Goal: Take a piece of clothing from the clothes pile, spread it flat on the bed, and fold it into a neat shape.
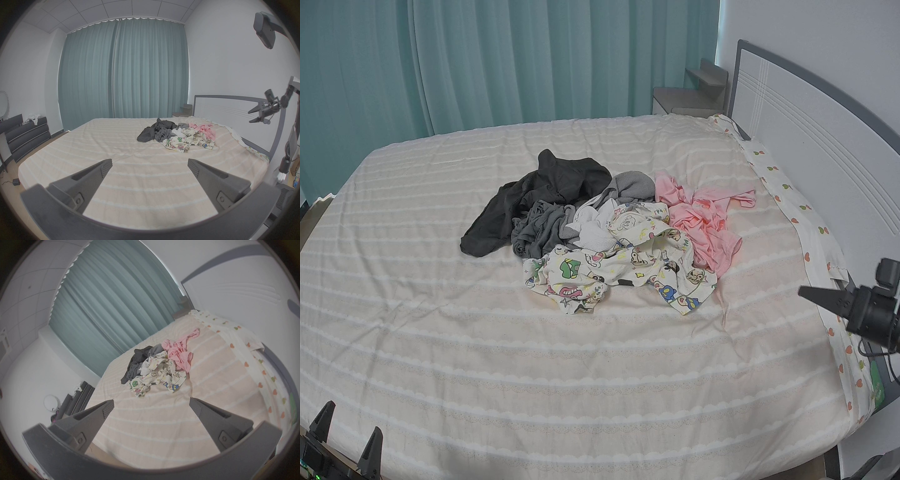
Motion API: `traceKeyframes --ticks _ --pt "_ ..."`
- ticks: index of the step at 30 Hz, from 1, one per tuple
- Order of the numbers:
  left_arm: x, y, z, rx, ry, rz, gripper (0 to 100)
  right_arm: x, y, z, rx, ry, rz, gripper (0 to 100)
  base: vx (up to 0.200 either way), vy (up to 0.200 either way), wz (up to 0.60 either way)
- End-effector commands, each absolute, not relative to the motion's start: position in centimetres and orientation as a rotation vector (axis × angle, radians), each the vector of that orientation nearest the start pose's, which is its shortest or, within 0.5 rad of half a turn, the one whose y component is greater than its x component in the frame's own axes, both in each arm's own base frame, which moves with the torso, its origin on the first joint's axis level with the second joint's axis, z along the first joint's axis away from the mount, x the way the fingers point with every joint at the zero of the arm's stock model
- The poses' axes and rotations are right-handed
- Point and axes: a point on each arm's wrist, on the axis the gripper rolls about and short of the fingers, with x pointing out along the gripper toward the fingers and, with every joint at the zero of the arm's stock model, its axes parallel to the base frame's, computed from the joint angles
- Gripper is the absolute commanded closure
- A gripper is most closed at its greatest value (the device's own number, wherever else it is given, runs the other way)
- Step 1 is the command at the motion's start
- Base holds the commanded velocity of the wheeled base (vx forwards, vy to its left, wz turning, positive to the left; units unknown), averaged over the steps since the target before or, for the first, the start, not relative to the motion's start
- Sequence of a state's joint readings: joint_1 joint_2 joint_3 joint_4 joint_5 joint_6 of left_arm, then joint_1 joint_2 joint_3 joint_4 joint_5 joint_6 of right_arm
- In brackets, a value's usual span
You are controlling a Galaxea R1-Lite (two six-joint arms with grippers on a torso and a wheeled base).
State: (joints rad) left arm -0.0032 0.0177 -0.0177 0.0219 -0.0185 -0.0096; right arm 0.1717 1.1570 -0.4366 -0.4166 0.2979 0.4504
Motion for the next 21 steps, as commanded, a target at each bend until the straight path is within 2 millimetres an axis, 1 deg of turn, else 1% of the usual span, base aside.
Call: traceKeyframes --ticks 1,2,3,4,7,14,16,17,21 --pt "-2.3 0.0 7.5 -0.011 0.025 -0.021 0 37.4 11.2 6.7 0.744 0.629 0.203 0 0.000 0.000 0.00" --pt "-2.3 0.0 7.5 -0.011 0.025 -0.021 0 38.2 11.4 6.5 0.744 0.613 0.193 0 0.000 0.000 0.00" --pt "-2.3 0.0 7.5 -0.011 0.025 -0.021 0 38.4 11.4 6.4 0.744 0.610 0.191 0 0.000 0.000 0.00" --pt "-2.3 0.0 7.5 -0.011 0.025 -0.021 0 39.8 11.7 6.2 0.739 0.577 0.158 0 0.000 0.000 0.00" --pt "-2.3 0.0 7.5 -0.012 0.026 -0.021 0 41.5 11.9 6.0 0.733 0.551 0.107 0 0.000 0.000 0.00" --pt "-2.3 0.0 7.5 -0.012 0.025 -0.021 0 43.6 12.3 5.9 0.725 0.493 0.048 0 0.000 0.000 0.00" --pt "-2.3 0.0 7.5 -0.012 0.025 -0.021 0 43.6 12.3 5.9 0.725 0.493 0.048 0 0.000 0.000 0.00" --pt "-2.3 0.0 7.5 -0.012 0.025 -0.021 0 44.4 12.3 5.9 0.720 0.467 0.019 0 0.000 0.000 0.00" --pt "-2.3 0.0 7.5 -0.017 0.026 -0.021 0 44.7 11.9 6.0 0.713 0.485 -0.013 0 0.000 0.000 0.00"
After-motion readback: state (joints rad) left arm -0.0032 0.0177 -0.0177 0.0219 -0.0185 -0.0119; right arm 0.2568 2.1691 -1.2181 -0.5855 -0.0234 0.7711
